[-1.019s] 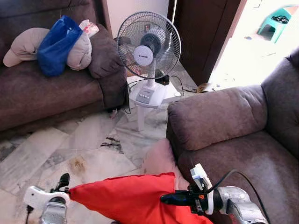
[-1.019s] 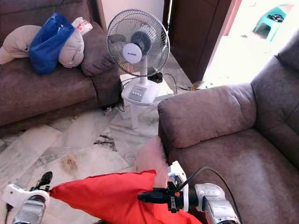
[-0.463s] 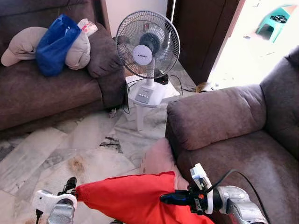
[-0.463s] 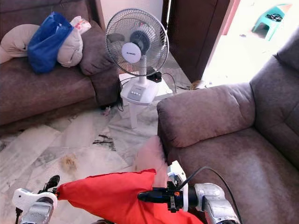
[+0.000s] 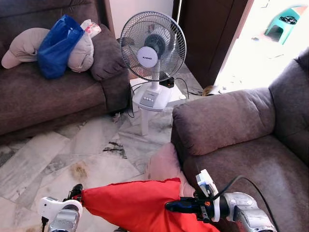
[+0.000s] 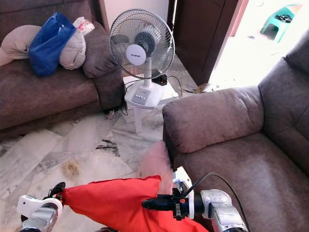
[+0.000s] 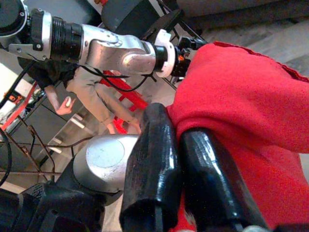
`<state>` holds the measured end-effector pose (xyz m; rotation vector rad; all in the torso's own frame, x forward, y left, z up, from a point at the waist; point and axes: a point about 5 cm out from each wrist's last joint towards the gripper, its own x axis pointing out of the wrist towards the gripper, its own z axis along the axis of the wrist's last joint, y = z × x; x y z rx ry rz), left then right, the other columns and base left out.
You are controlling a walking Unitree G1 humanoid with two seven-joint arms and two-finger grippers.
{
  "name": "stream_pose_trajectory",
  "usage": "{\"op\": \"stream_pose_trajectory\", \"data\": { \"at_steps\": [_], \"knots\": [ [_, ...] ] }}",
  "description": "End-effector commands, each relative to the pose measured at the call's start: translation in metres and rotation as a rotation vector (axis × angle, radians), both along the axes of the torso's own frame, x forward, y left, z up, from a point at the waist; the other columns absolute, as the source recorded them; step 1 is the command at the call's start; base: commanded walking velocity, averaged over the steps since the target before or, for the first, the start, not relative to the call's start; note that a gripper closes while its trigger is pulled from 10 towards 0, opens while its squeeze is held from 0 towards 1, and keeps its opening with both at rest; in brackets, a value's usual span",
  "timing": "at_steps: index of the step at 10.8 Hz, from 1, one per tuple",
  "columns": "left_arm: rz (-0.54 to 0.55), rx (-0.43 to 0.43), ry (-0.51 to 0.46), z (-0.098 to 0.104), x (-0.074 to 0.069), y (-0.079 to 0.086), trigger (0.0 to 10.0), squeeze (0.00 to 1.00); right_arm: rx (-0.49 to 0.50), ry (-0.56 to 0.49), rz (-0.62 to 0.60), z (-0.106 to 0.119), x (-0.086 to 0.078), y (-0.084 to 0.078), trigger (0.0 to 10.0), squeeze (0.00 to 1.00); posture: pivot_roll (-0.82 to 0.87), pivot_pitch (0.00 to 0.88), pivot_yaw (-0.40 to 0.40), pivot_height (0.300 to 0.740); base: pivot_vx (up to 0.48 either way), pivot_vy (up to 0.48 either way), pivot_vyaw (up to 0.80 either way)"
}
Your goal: Move the pillow to the sofa from floor
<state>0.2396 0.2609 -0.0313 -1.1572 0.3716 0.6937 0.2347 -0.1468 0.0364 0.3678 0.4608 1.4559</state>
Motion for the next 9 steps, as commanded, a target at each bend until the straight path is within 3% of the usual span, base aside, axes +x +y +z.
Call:
{"op": "stream_pose_trajectory", "data": {
  "at_steps": [1,5,7,8,9],
  "knots": [
    [-0.015,-0.028,0.029,-0.004,-0.002,-0.006,10.0,0.00,0.038,-0.072,0.015,0.014,0.009,0.004,10.0,0.00,0.13,0.127,-0.033,0.740,0.000,0.000,0.00],
    [-0.022,-0.052,0.086,-0.003,0.003,-0.007,10.0,0.00,0.028,-0.074,0.016,0.014,0.010,0.004,10.0,0.00,0.13,0.123,-0.038,0.740,0.000,0.000,0.00],
    [-0.013,-0.051,0.058,0.002,0.008,-0.004,10.0,0.00,0.025,-0.074,0.013,0.014,0.010,0.002,10.0,0.00,0.12,0.123,-0.039,0.740,0.000,0.000,0.00],
    [0.000,-0.054,0.056,0.003,0.008,-0.001,9.3,0.00,0.023,-0.072,0.012,0.014,0.010,0.001,10.0,0.00,0.12,0.124,-0.040,0.740,0.000,0.000,0.00],
    [-0.007,-0.057,0.064,0.002,0.007,0.000,0.0,0.00,0.022,-0.071,0.010,0.015,0.010,0.000,10.0,0.00,0.12,0.127,-0.042,0.740,0.000,0.000,0.00]
  ]
}}
